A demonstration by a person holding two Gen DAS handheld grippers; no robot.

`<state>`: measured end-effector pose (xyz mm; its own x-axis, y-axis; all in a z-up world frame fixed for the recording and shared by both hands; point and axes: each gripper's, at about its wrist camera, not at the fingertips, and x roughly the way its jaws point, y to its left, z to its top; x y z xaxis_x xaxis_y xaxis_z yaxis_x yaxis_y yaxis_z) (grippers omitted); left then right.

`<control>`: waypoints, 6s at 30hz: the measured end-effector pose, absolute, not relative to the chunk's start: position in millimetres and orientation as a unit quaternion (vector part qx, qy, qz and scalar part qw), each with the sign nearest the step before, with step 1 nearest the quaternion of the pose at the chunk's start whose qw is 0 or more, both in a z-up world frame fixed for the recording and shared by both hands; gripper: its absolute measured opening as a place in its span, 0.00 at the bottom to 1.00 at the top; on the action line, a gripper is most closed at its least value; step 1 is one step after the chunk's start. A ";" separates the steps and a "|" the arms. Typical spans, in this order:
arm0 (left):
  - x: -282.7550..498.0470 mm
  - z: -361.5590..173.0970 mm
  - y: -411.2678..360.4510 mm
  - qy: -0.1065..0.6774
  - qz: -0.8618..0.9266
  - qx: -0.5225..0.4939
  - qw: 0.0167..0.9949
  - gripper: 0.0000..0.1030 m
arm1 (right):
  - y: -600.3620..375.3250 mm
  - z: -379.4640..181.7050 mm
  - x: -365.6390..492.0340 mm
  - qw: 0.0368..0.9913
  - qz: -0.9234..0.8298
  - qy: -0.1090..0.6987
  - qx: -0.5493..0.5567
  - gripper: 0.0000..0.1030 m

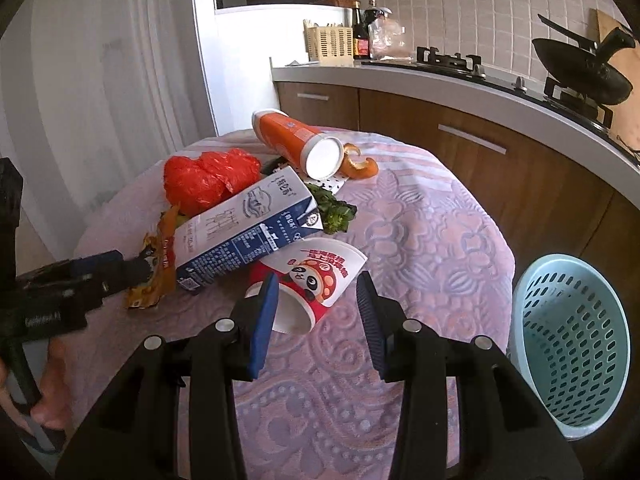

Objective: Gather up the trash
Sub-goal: 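Move both tools back to the table, left tool toward another orange snack bag, then grasp the orange snack bag with the left tool while the right tool grips the red-and-white paper cup, then carry the bag and cup over the blue basket and open both tools, then move the right tool to the white milk carton while the left tool approaches the red plastic bag, then grip the white milk carton with the right tool while the left tool grasps the red plastic bag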

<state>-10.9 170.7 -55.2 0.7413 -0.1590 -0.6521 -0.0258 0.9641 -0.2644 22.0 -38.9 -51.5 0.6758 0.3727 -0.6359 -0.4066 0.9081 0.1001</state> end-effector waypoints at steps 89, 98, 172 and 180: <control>103.3 -78.5 -112.6 0.413 -0.331 -0.055 0.847 0.00 | -314.3 -113.3 55.2 0.914 -0.075 0.380 0.120 0.57; 118.3 -98.0 -126.1 0.443 -0.308 -0.053 0.840 0.49 | -327.1 -140.8 73.1 0.894 -0.064 0.420 0.140 0.58; 103.5 -48.1 189.7 0.372 -0.031 -0.144 0.917 0.68 | -66.8 -54.4 45.4 0.914 0.151 0.374 0.041 0.64; 112.6 -56.2 184.3 0.382 -0.050 -0.152 0.910 0.54 | -29.9 -64.4 77.0 0.897 0.149 0.405 0.098 0.77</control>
<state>112.6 184.4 -56.2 0.7028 -0.2067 -0.6807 -0.0259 0.9488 -0.3149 77.0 -29.9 -64.4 0.6275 0.3456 -0.6977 -0.1872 0.9368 0.2956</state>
